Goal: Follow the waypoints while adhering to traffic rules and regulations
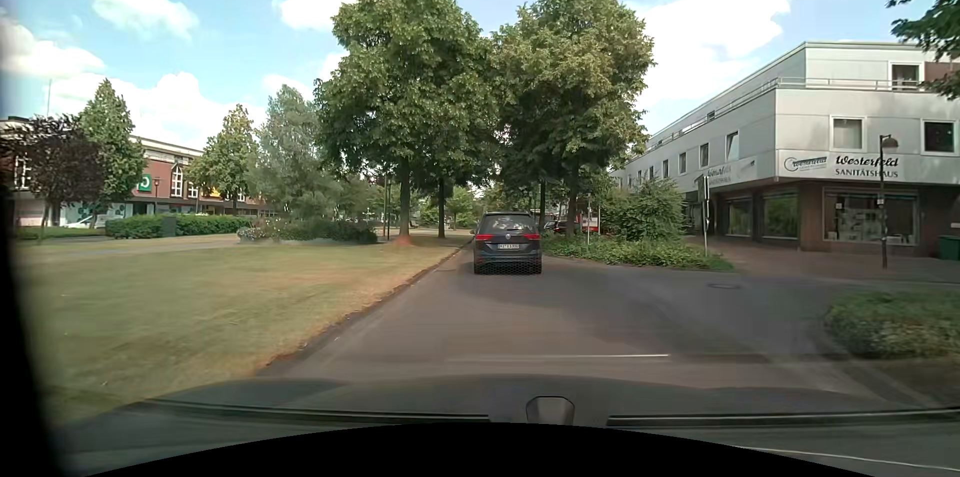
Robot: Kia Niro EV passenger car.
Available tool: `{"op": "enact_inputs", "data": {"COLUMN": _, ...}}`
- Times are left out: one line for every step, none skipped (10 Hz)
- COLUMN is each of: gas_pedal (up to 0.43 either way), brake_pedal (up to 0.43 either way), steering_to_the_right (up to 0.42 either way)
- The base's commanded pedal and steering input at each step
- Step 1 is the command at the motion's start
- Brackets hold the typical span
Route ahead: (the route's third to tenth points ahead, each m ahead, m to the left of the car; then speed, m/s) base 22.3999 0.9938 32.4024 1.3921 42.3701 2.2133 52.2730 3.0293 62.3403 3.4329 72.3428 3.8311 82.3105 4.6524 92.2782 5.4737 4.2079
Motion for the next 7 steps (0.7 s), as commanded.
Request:
{"op": "enact_inputs", "data": {"gas_pedal": 0.197, "brake_pedal": 0.006, "steering_to_the_right": -0.008}}
{"op": "enact_inputs", "data": {"gas_pedal": 0.228, "brake_pedal": 0.006, "steering_to_the_right": -0.007}}
{"op": "enact_inputs", "data": {"gas_pedal": 0.248, "brake_pedal": 0.006, "steering_to_the_right": -0.007}}
{"op": "enact_inputs", "data": {"gas_pedal": 0.260, "brake_pedal": 0.006, "steering_to_the_right": -0.008}}
{"op": "enact_inputs", "data": {"gas_pedal": 0.268, "brake_pedal": 0.006, "steering_to_the_right": -0.008}}
{"op": "enact_inputs", "data": {"gas_pedal": 0.268, "brake_pedal": 0.006, "steering_to_the_right": -0.007}}
{"op": "enact_inputs", "data": {"gas_pedal": 0.268, "brake_pedal": 0.006, "steering_to_the_right": -0.007}}
